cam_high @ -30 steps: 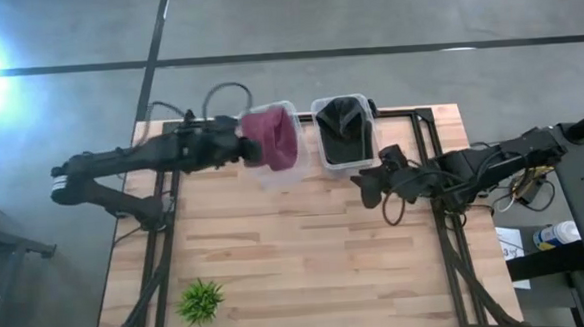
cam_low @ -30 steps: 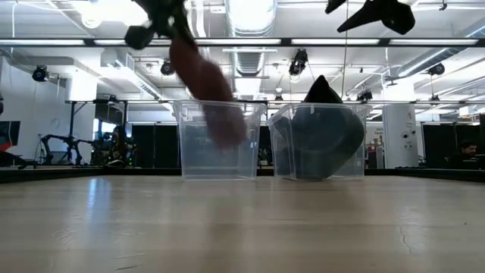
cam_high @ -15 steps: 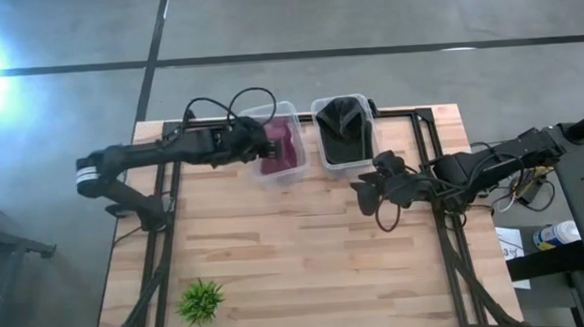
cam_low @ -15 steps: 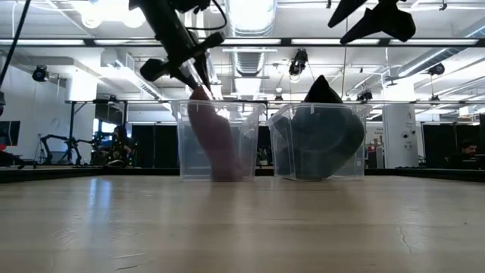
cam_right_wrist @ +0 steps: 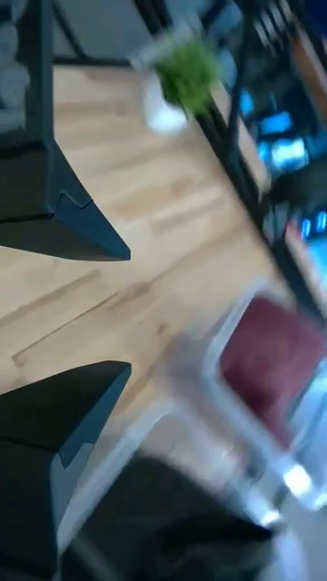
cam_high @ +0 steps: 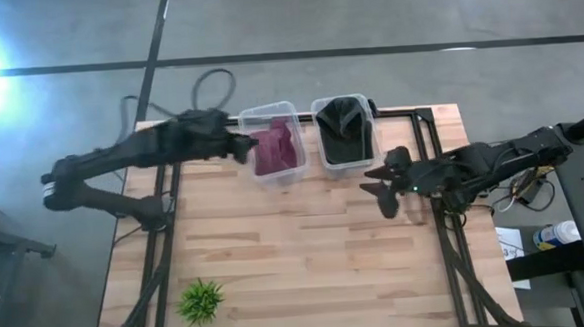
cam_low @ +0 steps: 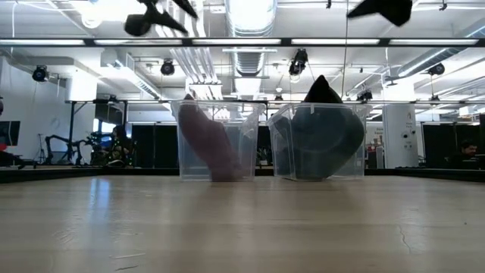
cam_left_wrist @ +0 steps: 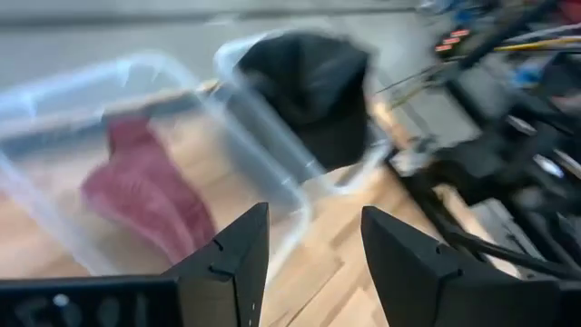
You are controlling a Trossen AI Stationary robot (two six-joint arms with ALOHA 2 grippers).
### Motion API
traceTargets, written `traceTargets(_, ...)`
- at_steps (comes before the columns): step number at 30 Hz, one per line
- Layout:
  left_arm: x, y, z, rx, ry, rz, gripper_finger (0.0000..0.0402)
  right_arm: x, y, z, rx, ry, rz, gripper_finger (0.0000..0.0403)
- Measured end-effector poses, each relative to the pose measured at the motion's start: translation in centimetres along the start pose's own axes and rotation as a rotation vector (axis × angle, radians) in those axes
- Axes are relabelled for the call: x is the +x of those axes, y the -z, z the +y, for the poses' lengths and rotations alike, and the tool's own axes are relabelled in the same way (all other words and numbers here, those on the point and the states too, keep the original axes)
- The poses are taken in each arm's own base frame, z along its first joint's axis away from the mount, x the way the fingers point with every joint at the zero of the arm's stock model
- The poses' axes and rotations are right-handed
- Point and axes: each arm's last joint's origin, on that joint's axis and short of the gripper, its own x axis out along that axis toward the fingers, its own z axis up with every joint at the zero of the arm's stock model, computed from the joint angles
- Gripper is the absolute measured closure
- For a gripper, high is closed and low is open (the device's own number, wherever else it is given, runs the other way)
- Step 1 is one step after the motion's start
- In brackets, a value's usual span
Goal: Pick & Place hat
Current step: Return to Home Position
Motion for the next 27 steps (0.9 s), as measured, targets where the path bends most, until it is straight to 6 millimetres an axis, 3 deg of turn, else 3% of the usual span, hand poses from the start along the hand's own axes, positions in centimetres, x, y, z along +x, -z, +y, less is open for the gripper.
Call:
traceTargets(4,-4.6,-0.2,0.4,0.116,0.065,-0.066,0.0232,-2.3,-1.1,-0.5,-0.15,-0.072,-0.059,0.0216)
traceTargets(7,-7.1,-0.1,1.5,0.083,0.039,-0.097,0.0232,-4.0,-1.7,-1.3,-0.233,-0.062,-0.133,0.0216)
traceTargets(9,-8.4,0.1,2.3,-0.035,0.006,-0.107,0.0232,-5.2,-2.1,-1.8,-0.21,-0.081,-0.173,0.0216)
traceTargets(12,-9.3,0.5,2.6,0.007,0.03,-0.127,0.0232,-6.7,-2.3,-2.6,-0.126,-0.119,-0.212,0.0216)
traceTargets(16,-8.4,1.5,1.9,0.166,0.281,-0.151,0.0232,-8.0,-1.9,-3.4,-0.209,-0.237,-0.202,0.0216)
traceTargets(20,-6.1,3.5,2.4,0.213,0.483,-0.179,0.0232,-8.4,-0.5,-4.1,-0.229,-0.416,-0.125,0.0216)
traceTargets(27,-1.3,9.5,6.3,0.079,0.586,-0.224,0.0232,-7.3,3.7,-6.8,-0.116,-0.444,-0.08,0.0216)
